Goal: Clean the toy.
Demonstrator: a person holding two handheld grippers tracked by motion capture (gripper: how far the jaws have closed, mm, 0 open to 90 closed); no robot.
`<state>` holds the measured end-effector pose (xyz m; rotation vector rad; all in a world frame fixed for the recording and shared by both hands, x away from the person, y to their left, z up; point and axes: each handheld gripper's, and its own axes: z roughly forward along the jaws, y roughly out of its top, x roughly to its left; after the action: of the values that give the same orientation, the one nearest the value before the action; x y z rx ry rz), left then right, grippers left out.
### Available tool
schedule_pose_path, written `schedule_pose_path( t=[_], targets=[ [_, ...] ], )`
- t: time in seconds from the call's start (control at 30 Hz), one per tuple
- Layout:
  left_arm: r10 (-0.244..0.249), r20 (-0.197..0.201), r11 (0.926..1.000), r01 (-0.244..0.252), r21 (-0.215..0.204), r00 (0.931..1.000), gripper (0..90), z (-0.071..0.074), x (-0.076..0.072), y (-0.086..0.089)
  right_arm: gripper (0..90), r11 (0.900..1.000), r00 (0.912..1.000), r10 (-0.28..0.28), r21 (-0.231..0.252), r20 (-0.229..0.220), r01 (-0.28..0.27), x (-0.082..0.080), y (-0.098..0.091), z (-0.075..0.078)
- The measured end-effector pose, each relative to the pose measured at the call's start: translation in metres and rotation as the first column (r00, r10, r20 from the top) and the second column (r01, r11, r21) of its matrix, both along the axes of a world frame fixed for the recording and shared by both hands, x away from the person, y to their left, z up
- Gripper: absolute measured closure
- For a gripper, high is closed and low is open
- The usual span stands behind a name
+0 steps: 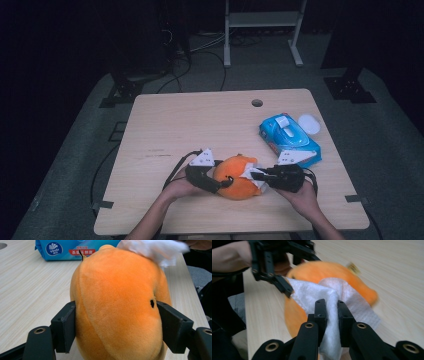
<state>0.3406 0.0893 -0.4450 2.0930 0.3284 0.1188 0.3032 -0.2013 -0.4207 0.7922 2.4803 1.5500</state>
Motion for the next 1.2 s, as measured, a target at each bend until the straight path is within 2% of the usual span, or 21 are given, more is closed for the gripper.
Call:
schedule_pose_path(
  t=[0.1, 0.2, 0.23, 0.3, 0.37, 0.43, 0.5, 0.53, 0.57, 0.6, 0.67, 0.73, 0.77, 0.83, 0.87, 0.93, 0.97, 1.03, 1.07, 1.13, 1.2],
  targets=[
    [0.009, -0.008, 1.0000, -0.009, -0.004, 0.9999, 24.6, 0.000, 0.000, -0.001, 80.5, 0.9999, 0.9997, 0.010, -0.002, 0.023, -0.010, 0.002, 0.006, 0.005],
    [0.013, -0.011, 0.9999, -0.013, 0.006, 0.9999, 18.7, 0.005, 0.002, 0.001, 80.6, 1.0000, 0.9995, 0.004, -0.006, 0.031, -0.004, 0.010, 0.010, 0.006],
    [0.012, -0.006, 0.9999, -0.012, 0.003, 0.9999, 14.2, 0.007, 0.002, 0.002, 80.6, 0.9999, 0.9996, -0.010, -0.007, 0.028, 0.010, 0.015, 0.009, 0.004],
    [0.002, 0.008, 1.0000, -0.002, 0.000, 1.0000, 12.7, 0.010, 0.000, 0.003, 80.7, 0.9998, 0.9995, -0.019, -0.004, 0.026, 0.019, 0.018, 0.007, 0.003],
    [-0.010, 0.022, 0.9998, 0.010, 0.016, 0.9997, 11.6, 0.010, 0.000, 0.003, 80.6, 0.9985, 0.9982, -0.055, -0.007, 0.026, 0.055, 0.024, 0.001, 0.001],
    [-0.008, 0.024, 0.9998, 0.008, 0.018, 0.9997, 11.7, 0.011, 0.001, 0.004, 80.6, 0.9979, 0.9978, -0.064, -0.004, 0.016, 0.064, 0.026, -0.002, 0.000],
    [-0.005, 0.024, 0.9999, 0.005, 0.011, 0.9997, 17.7, 0.012, 0.001, 0.005, 80.6, 0.9964, 0.9964, -0.084, 0.000, 0.005, 0.084, 0.030, -0.007, -0.002],
    [-0.011, 0.039, 0.9998, 0.011, 0.015, 0.9992, 17.7, 0.011, 0.001, 0.005, 80.6, 0.9964, 0.9964, -0.084, 0.000, 0.005, 0.084, 0.030, -0.007, -0.002],
    [-0.003, 0.062, 0.9998, 0.002, 0.019, 0.9980, 26.6, 0.011, -0.001, 0.005, 80.6, 0.9963, 0.9963, -0.086, 0.002, 0.005, 0.086, 0.028, -0.007, -0.002],
    [-0.003, 0.062, 0.9998, 0.002, 0.019, 0.9980, 29.0, 0.011, -0.001, 0.005, 80.6, 0.9963, 0.9963, -0.086, 0.002, 0.005, 0.086, 0.028, -0.007, -0.002],
    [0.015, 0.060, 0.9999, -0.015, 0.002, 0.9981, 31.3, 0.012, 0.000, 0.003, 80.9, 0.9976, 0.9970, -0.068, -0.004, 0.036, 0.069, 0.022, 0.000, 0.004],
    [0.018, 0.057, 0.9998, -0.018, 0.001, 0.9982, 31.4, 0.012, 0.000, 0.002, 80.9, 0.9982, 0.9973, -0.060, -0.004, 0.043, 0.060, 0.021, 0.002, 0.005],
    [0.029, 0.055, 0.9996, -0.029, -0.004, 0.9980, 31.4, 0.013, 0.000, -0.001, 80.9, 0.9997, 0.9980, -0.025, 0.003, 0.058, 0.025, 0.016, 0.011, 0.010],
    [0.040, 0.051, 0.9992, -0.040, -0.010, 0.9979, 31.4, 0.014, 0.000, -0.002, 80.9, 0.9999, 0.9976, -0.014, 0.003, 0.067, 0.014, 0.014, 0.014, 0.011],
    [0.050, 0.048, 0.9987, -0.049, -0.013, 0.9976, 28.4, 0.014, 0.000, -0.003, 80.9, 0.9999, 0.9960, 0.015, -0.007, 0.088, -0.015, 0.010, 0.023, 0.014],
    [0.055, 0.050, 0.9985, -0.054, -0.012, 0.9973, 25.2, 0.014, 0.000, -0.003, 80.8, 0.9997, 0.9951, 0.018, -0.020, 0.097, -0.016, 0.010, 0.025, 0.015],
    [0.057, 0.046, 0.9982, -0.056, -0.021, 0.9974, 20.3, 0.014, 0.000, -0.002, 80.8, 0.9992, 0.9945, 0.016, -0.038, 0.103, -0.013, 0.011, 0.027, 0.016],
    [0.056, 0.041, 0.9981, -0.055, -0.028, 0.9976, 13.9, 0.015, 0.000, 0.000, 80.9, 0.9995, 0.9955, 0.008, -0.030, 0.094, -0.005, 0.016, 0.025, 0.015],
    [0.047, 0.044, 0.9988, -0.046, -0.012, 0.9979, 14.0, 0.013, 0.000, 0.000, 80.9, 0.9996, 0.9960, -0.016, -0.022, 0.087, 0.018, 0.021, 0.022, 0.015],
    [0.044, 0.047, 0.9990, -0.044, 0.000, 0.9979, 14.8, 0.011, 0.000, -0.001, 80.9, 0.9995, 0.9957, -0.023, -0.019, 0.089, 0.025, 0.023, 0.020, 0.014],
    [0.035, 0.063, 0.9994, -0.035, -0.002, 0.9974, 22.8, 0.010, 0.000, -0.001, 80.8, 0.9989, 0.9956, -0.044, -0.013, 0.082, 0.045, 0.026, 0.015, 0.014]
  ],
)
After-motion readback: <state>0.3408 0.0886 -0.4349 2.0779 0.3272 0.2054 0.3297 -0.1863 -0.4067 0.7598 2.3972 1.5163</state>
